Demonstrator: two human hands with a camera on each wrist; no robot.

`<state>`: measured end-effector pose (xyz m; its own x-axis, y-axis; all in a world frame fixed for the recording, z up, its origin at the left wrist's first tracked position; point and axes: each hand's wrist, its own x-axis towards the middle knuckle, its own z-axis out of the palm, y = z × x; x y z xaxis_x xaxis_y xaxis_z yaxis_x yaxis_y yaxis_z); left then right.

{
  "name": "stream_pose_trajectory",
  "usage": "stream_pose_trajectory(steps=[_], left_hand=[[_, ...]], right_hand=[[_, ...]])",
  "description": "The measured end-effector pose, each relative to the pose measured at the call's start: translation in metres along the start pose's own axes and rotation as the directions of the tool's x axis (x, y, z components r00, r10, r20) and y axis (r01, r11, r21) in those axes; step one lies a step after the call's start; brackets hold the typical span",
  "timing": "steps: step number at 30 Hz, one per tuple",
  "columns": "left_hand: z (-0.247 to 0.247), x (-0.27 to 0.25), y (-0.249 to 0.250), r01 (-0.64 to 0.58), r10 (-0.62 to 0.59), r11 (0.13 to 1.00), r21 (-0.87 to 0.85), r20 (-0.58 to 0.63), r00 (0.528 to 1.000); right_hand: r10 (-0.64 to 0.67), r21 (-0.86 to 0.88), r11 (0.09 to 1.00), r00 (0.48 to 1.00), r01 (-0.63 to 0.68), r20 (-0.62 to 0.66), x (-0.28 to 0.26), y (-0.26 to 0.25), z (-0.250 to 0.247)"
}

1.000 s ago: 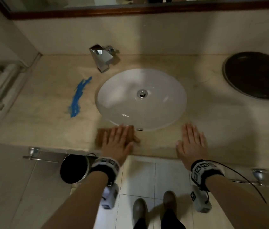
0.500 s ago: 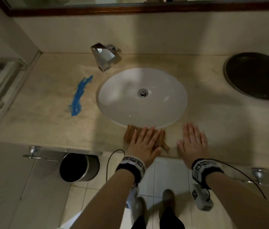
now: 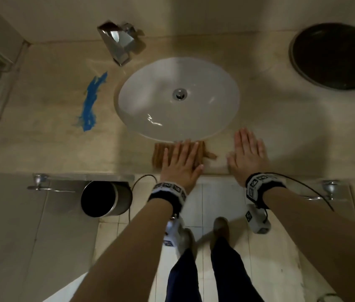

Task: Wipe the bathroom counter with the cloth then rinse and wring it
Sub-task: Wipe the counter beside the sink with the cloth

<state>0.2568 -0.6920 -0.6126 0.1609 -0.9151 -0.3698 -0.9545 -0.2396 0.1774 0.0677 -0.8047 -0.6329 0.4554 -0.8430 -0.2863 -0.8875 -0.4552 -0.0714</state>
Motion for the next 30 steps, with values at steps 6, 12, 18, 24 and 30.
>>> stream_pose_trajectory(steps=[6, 12, 18, 24, 30], left_hand=[[-0.002, 0.008, 0.012, 0.221, -0.221, 0.972, -0.083, 0.007, 0.975], [0.002, 0.013, 0.053, -0.038, 0.04, 0.998, -0.048, 0.045, 0.998], [-0.006, -0.011, -0.051, 0.183, -0.183, 0.983, -0.021, 0.0, 0.983], [-0.004, 0.018, 0.056, 0.119, -0.119, 0.992, -0.048, 0.004, 0.993], [-0.002, 0.01, 0.025, -0.067, 0.064, 0.994, 0.084, 0.03, 0.997]], right_hand=[[-0.01, 0.007, 1.0, 1.0, 0.01, 0.029, -0.001, -0.001, -0.005], [0.0, -0.019, 1.0, 1.0, 0.0, 0.003, -0.001, 0.0, -0.003], [-0.023, 0.001, 1.0, 1.0, 0.023, -0.012, -0.001, 0.001, -0.003], [-0.022, -0.008, 1.0, 1.0, 0.022, -0.002, 0.001, 0.002, 0.0], [-0.034, -0.007, 0.999, 0.999, 0.034, -0.013, 0.001, 0.004, 0.0]])
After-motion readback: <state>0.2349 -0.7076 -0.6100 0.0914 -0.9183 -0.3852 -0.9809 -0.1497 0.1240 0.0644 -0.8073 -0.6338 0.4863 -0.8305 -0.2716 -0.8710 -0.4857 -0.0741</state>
